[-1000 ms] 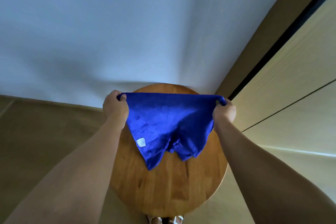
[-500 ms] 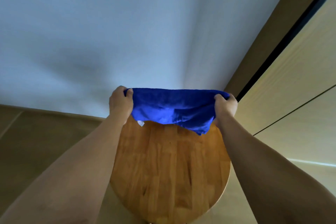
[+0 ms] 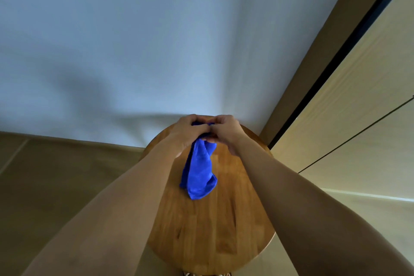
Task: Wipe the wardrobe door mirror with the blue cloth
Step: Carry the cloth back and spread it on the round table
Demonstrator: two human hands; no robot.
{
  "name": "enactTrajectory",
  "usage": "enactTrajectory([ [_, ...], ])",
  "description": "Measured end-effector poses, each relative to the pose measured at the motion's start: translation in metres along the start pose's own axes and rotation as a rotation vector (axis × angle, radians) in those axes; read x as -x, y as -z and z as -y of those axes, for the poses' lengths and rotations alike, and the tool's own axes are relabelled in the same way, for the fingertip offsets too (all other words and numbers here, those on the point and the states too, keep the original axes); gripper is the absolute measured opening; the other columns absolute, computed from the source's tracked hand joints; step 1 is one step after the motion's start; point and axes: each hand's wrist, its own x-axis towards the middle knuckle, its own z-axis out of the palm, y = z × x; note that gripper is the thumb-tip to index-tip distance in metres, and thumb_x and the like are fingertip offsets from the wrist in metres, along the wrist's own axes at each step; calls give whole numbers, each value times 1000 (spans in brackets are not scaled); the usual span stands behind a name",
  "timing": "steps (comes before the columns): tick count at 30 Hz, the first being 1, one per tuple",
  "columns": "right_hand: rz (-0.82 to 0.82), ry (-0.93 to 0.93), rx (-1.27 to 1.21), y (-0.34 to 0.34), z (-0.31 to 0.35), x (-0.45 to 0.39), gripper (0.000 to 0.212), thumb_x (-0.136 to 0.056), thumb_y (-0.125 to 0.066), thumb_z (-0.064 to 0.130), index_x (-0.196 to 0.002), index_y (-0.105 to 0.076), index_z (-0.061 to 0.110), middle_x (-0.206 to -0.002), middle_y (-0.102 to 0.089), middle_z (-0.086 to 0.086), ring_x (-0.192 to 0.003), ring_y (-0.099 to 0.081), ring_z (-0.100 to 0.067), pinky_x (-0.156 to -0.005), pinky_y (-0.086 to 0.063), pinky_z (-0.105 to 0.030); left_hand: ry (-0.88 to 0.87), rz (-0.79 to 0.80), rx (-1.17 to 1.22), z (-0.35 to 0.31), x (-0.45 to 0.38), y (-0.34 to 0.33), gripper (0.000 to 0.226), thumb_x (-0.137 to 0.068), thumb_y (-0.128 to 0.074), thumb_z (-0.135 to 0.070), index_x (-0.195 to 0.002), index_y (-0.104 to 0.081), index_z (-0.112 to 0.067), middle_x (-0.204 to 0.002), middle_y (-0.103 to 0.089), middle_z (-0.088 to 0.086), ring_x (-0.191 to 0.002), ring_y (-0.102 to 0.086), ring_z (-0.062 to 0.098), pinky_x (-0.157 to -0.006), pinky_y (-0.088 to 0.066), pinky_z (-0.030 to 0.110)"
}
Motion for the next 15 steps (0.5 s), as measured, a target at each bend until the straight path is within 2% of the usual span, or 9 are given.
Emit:
enactTrajectory([
  [2,-75,44,192,2,-4,-2,17,-85,-57,4,-74,-66,14,-72,-68,-9,-58,-63,-15,-57,-54,-24,29,55,19,0,1,-1,31,-69,-74,-11,-96,-67,-23,-94,-71,-2,-91,-66,13,-74,-51,23],
  [4,-115,76,416,5,-7,-6,17,-80,-64,14,-64,-64,20,-66,-63,-3,-60,-58,-16,-59,-51,-31,-2,74,-39,0,1,-2,37,-67,-70,-2,-92,-65,-30,-93,-69,-4,-90,-64,10,-71,-48,20],
  [6,-124,89,508,6,-9,-8,18,-79,-67,22,-63,-62,23,-63,-57,2,-61,-53,-16,-56,-47,-30,-71,34,-139,0,1,-2,37,-70,-66,2,-87,-63,-31,-89,-67,-9,-86,-62,7,-69,-46,17],
  [7,-127,92,498,7,-9,-8,15,-80,-68,26,-66,-64,22,-67,-57,2,-67,-54,-17,-59,-47,-31,-109,10,-184,-1,1,-2,35,-73,-65,3,-85,-63,-29,-86,-66,-10,-85,-62,6,-70,-46,17],
  [9,-137,80,477,10,-12,-8,15,-80,-68,36,-80,-69,21,-91,-62,-3,-95,-56,-24,-80,-51,-39,-169,-21,-266,-2,2,0,29,-77,-63,5,-83,-65,-24,-84,-64,-11,-84,-61,7,-72,-47,18],
  [10,-139,61,524,12,-15,-8,19,-80,-66,40,-89,-69,24,-110,-60,-4,-111,-49,-27,-94,-46,-44,-181,-32,-287,-3,2,2,29,-79,-61,6,-82,-66,-22,-84,-64,-10,-83,-60,7,-72,-46,18],
  [12,-118,15,724,21,-23,-5,26,-83,-62,38,-108,-65,33,-145,-36,0,-133,-27,-27,-109,-28,-48,-171,-30,-271,-6,4,7,28,-83,-55,7,-79,-63,-19,-86,-63,-5,-83,-57,9,-71,-45,18],
  [13,-103,2,824,26,-28,-3,30,-84,-60,32,-114,-62,37,-152,-23,1,-139,-17,-28,-112,-21,-48,-155,-11,-251,-7,5,10,28,-85,-51,7,-78,-61,-18,-87,-61,-3,-82,-55,10,-69,-44,18],
  [15,-66,-21,957,34,-36,0,39,-86,-58,19,-119,-58,40,-158,-10,0,-144,-4,-29,-115,-12,-51,-121,40,-236,-9,6,14,29,-87,-46,7,-77,-57,-18,-84,-56,-2,-79,-50,10,-67,-42,18],
])
